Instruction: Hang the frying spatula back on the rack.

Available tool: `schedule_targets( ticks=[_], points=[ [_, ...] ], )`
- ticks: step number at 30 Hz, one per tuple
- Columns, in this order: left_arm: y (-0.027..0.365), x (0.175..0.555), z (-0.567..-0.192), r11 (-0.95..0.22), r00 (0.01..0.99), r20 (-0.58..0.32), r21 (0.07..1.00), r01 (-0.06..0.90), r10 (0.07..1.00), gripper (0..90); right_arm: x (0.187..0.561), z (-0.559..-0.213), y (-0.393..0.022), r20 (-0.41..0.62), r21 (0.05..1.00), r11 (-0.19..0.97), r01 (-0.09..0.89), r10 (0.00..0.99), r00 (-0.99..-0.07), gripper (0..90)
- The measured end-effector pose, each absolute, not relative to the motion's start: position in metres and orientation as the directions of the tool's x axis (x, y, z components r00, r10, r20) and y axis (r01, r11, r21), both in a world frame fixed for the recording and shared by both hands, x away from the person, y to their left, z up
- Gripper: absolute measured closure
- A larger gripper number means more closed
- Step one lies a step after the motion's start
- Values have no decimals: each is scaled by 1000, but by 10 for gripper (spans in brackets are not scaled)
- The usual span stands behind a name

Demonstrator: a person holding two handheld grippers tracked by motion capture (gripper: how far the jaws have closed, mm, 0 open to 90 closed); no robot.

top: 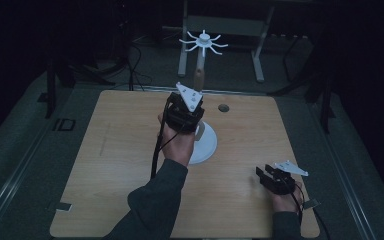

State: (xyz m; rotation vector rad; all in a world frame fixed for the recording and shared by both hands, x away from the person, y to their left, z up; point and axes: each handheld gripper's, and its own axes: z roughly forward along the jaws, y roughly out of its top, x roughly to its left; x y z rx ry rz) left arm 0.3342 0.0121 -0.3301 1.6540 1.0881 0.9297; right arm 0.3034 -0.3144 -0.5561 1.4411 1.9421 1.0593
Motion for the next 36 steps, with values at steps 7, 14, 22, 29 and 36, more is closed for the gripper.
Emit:
schedule_targets(
  ticks=[7,14,22,29,36],
  points=[
    [10,337,-324,-201,318,115,947,252,941,750,303,-556,-315,59,816,136,562,947,-316,557],
    [8,340,-321,-201,307,117,944,260,945,750,304,-556,-315,59,815,138,563,946,-317,556],
    [4,344,-316,-212,288,134,942,260,948,750,304,-556,-315,60,815,137,562,946,-317,556],
    [2,348,-313,-218,275,143,939,265,951,749,304,-556,-315,61,816,137,562,946,-319,557],
    [1,352,-313,-212,255,143,939,270,956,749,304,-556,-316,63,816,136,562,946,-319,556]
  ],
)
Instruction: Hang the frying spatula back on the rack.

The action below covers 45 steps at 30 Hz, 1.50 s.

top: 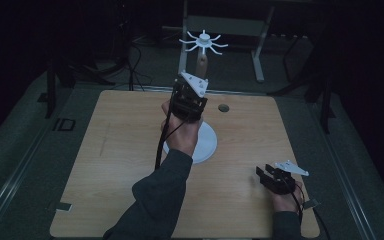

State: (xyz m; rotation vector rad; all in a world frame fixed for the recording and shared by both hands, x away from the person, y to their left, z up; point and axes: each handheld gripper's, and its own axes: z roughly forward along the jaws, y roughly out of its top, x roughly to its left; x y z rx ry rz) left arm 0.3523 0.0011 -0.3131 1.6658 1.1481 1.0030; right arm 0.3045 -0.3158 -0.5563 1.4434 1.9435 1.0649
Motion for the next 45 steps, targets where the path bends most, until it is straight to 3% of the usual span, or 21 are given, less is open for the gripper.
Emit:
schedule_targets(
  ticks=[37,45],
  points=[
    [0,370,-316,-233,232,166,925,299,958,745,304,-555,-316,64,816,135,562,945,-320,555],
    [2,368,-319,-244,261,169,926,289,951,676,304,-556,-315,62,815,139,563,945,-322,555]
  ],
)
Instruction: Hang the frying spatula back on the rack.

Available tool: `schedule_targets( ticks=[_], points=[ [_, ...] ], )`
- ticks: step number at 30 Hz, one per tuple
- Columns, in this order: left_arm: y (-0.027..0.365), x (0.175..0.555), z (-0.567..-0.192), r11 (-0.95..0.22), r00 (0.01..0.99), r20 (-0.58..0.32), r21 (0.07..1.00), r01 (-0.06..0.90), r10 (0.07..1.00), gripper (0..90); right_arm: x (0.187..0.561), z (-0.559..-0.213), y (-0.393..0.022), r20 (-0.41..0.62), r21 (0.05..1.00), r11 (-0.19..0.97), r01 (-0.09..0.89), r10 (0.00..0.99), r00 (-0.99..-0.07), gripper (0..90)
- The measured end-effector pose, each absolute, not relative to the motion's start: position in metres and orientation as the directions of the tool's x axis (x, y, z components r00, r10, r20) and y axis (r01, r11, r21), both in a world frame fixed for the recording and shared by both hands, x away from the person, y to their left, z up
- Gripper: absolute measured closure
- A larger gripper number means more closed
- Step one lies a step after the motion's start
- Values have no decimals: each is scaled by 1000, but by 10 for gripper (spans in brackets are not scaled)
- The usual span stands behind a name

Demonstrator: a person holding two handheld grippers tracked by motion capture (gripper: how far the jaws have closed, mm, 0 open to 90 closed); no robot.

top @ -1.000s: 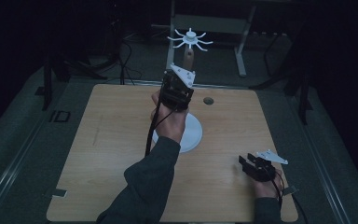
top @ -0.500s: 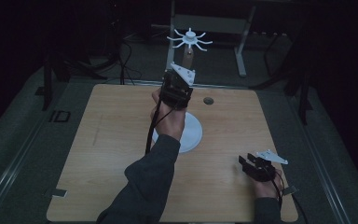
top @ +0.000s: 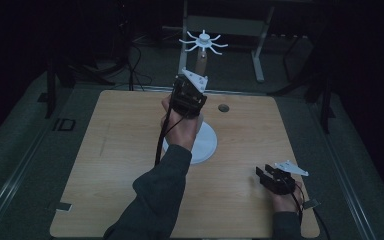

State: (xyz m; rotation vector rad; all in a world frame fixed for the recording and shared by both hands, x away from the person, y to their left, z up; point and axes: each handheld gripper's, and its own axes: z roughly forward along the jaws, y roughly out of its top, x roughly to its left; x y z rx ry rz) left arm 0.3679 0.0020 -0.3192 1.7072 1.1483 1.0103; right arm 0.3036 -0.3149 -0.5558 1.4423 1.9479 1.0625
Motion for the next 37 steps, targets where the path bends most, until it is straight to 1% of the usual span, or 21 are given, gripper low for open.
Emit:
schedule_targets(
  ticks=[6,11,12,14,15,16,17,18,21,23,30,37],
  points=[
    [2,367,-319,-245,268,169,929,279,948,594,304,-556,-315,62,814,139,564,945,-321,554],
    [3,366,-320,-248,270,171,927,282,947,573,304,-556,-315,62,813,140,565,945,-322,554],
    [2,366,-320,-246,269,170,928,281,948,551,304,-556,-315,62,814,140,564,944,-323,554],
    [3,365,-320,-240,281,159,930,280,946,542,304,-556,-315,62,813,139,565,945,-322,554],
    [3,364,-321,-236,286,153,930,280,946,530,304,-556,-315,62,813,139,565,945,-322,553],
    [4,363,-321,-231,290,148,933,277,945,491,304,-556,-315,62,814,138,565,945,-321,553],
    [4,363,-321,-231,290,148,933,277,945,473,304,-556,-315,62,814,138,565,945,-321,553],
    [4,362,-322,-228,290,146,934,274,946,473,304,-556,-315,61,814,139,564,945,-321,552],
    [6,361,-322,-219,292,137,938,270,947,416,304,-556,-315,61,814,137,564,946,-319,552],
    [7,360,-321,-215,299,130,938,271,945,399,304,-556,-315,61,814,138,564,945,-320,552],
    [6,351,-320,-204,342,108,945,258,934,371,303,-556,-315,60,814,138,564,946,-319,550],
    [7,347,-322,-193,382,78,942,274,921,361,304,-556,-316,60,814,137,564,947,-316,549]
  ],
)
